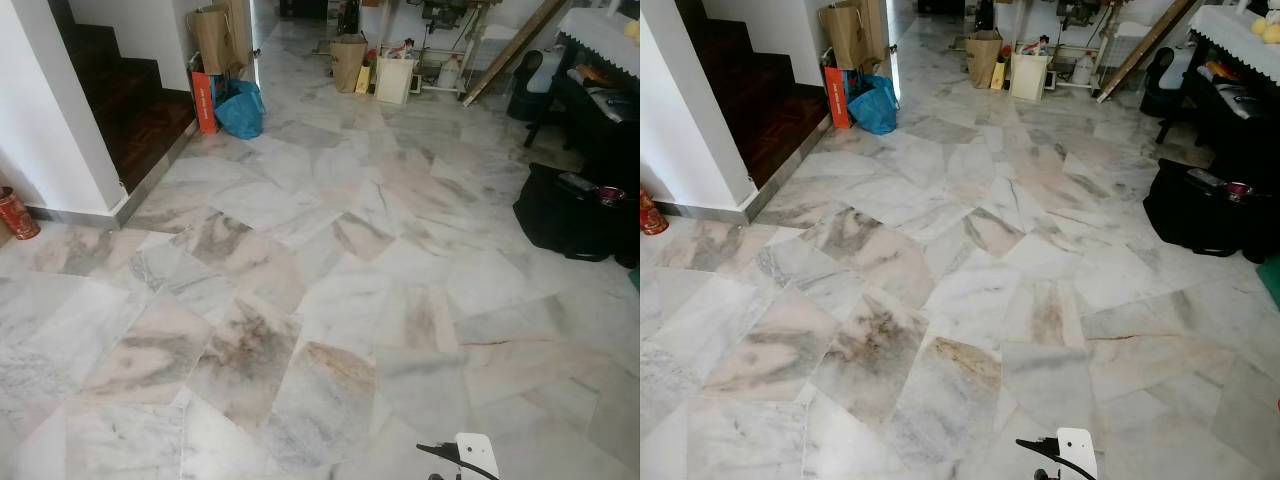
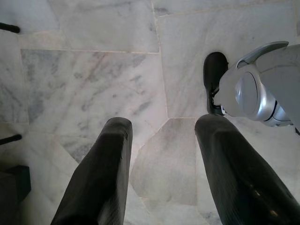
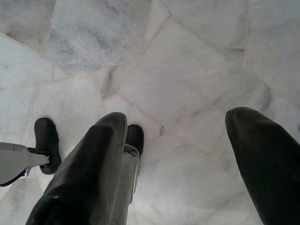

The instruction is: Hang hanger

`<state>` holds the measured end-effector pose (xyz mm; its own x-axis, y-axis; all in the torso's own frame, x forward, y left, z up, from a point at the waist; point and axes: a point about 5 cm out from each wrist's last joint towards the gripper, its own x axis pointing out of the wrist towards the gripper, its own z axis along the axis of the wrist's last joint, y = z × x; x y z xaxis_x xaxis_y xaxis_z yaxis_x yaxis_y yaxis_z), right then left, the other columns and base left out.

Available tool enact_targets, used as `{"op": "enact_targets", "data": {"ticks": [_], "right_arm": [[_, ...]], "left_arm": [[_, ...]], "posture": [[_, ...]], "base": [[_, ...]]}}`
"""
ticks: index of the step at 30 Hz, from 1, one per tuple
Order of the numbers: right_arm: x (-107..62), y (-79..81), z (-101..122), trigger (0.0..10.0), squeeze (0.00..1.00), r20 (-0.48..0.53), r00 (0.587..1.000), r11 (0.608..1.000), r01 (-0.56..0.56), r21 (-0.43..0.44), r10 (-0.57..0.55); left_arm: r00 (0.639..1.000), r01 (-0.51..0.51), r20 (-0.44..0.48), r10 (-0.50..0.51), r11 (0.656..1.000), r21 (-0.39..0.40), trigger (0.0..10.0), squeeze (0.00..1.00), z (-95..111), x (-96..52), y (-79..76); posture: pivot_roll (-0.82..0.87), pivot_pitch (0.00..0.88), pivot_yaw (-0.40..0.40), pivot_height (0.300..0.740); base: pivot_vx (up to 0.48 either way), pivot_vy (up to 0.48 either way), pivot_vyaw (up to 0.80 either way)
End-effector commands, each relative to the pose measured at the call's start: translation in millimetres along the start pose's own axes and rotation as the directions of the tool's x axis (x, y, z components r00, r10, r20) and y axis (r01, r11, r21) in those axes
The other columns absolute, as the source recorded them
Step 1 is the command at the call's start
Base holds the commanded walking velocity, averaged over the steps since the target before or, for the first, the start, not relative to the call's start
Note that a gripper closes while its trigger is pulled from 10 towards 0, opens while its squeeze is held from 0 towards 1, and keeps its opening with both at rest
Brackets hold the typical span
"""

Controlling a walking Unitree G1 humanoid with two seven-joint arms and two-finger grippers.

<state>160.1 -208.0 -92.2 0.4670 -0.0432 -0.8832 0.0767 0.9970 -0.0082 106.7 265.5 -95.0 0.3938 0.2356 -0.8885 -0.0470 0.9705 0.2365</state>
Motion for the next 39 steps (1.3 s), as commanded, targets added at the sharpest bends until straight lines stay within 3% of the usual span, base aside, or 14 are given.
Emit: {"op": "enact_targets", "data": {"ticks": [1, 9, 15, 39], "right_arm": [[3.4, 39.6, 55.0, 10.0, 0.0, 0.119, 0.97, 0.976, -0.207, -0.062, 0.213], [3.3, 37.3, 57.6, 10.0, 0.0, 0.114, 0.972, 0.977, -0.201, -0.072, 0.208], [3.3, 37.4, 56.2, 10.0, 0.0, 0.137, 0.972, 0.981, -0.193, -0.019, 0.193], [3.4, 39.1, 56.3, 10.0, 0.0, 0.125, 0.971, 0.979, -0.198, -0.057, 0.204]], "left_arm": [[0.99, 0.128, 0.077, -0.118, 0.981, -0.149, 10.0, 0.0, 11.7, 1.2, -35.6], [0.989, 0.121, 0.109, -0.104, 0.98, -0.159, 10.0, 0.0, 22.1, 2.3, -32.4], [0.99, 0.119, 0.101, -0.103, 0.979, -0.165, 10.0, 0.0, 19.5, 2.1, -31.9], [0.99, 0.115, 0.099, -0.098, 0.978, -0.176, 10.0, 0.0, 19.0, 2.1, -32.0]], "posture": [[-0.11, 0.004, -0.048, 0.74], [-0.04, 0.029, -0.084, 0.74], [-0.03, 0.004, -0.086, 0.74], [0.0, 0.0, -0.085, 0.74]], "base": [[0.0, 0.0, 0.0], [0.0, 0.0, 0.0], [0.0, 0.0, 0.0], [0.0, 0.0, 0.0]]}}
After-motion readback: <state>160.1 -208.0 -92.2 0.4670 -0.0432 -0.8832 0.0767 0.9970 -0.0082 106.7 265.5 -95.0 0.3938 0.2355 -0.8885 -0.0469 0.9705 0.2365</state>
